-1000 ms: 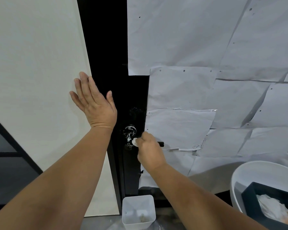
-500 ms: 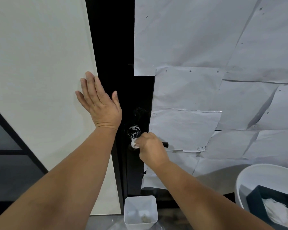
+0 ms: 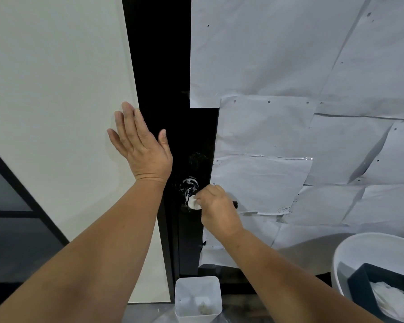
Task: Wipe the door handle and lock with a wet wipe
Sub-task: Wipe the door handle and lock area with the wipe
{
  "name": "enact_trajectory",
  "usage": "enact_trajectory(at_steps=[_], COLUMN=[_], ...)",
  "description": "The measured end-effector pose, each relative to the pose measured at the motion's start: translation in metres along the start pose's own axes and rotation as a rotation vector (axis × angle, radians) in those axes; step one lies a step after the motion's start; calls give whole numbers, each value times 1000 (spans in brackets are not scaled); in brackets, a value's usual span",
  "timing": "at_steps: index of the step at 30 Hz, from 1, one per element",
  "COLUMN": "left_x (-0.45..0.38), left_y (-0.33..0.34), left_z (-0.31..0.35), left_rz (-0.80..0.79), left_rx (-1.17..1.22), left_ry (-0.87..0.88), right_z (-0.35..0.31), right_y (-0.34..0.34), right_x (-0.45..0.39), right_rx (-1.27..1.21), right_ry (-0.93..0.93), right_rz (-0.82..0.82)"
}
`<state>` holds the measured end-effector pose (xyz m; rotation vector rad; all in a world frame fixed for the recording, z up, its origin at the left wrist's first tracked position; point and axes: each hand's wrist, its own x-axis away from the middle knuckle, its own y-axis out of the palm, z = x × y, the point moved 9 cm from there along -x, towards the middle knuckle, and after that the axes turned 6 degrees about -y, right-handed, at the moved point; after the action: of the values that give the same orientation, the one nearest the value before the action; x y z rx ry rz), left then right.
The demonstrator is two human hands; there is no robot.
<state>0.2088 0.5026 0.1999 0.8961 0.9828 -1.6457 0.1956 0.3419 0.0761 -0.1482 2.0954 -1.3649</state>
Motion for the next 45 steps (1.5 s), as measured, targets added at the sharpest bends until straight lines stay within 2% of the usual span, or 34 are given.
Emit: enact_trajectory(at_steps=[9, 14, 21, 28, 33, 35, 38, 40, 43, 45], left_x=[0, 0, 0, 0, 0, 0, 1, 1, 0, 0], left_y=[-1, -1, -1, -1, -1, -1, 0, 0, 0, 1], left_z=[0, 0, -1, -1, 0, 0, -1, -1, -1, -1], left_rz=[15, 9, 18, 15, 13, 11, 5, 8, 11, 8], left_rx=[-10, -7, -14, -19, -24, -26, -28, -29, -27, -27], left_ry=[0, -1, 1, 0, 1, 0, 1, 0, 3, 1], right_z=[-29, -5, -26, -3, -10, -4, 14, 25, 46, 51], right_y=[1, -5, 5, -7, 5, 6, -6, -9, -8, -17], right_x=[-3, 12, -2, 14, 1, -7, -6, -1, 7, 9], right_rx=[113, 110, 210, 246, 110, -19, -360, -499, -451, -253], right_ry=[-146, -50, -73, -24, -32, 32, 257, 320, 421, 383], right_rz=[-30, 17, -18, 21, -45, -49, -17, 13, 41, 121])
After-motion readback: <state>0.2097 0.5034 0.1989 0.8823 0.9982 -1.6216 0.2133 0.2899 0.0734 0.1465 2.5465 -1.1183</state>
